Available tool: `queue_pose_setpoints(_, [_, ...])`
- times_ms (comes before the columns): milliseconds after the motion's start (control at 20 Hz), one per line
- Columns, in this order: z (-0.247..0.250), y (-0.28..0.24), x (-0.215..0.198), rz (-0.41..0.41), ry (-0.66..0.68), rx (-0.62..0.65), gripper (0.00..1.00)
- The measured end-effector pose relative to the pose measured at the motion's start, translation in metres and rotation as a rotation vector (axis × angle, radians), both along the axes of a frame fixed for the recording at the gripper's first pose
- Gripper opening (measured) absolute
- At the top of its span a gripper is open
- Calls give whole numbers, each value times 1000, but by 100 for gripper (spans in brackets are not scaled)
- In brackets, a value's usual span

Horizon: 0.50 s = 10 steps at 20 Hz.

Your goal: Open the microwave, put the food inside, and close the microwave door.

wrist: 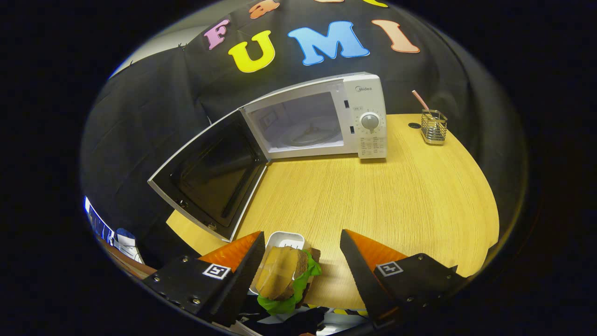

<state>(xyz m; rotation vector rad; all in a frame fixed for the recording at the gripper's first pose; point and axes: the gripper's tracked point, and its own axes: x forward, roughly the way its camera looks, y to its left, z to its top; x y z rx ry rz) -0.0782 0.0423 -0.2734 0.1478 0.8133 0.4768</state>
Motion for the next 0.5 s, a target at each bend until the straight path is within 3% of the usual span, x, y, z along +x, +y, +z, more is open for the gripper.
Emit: queue_pose_setpoints(500, [-34, 14, -30, 32, 155, 27, 98])
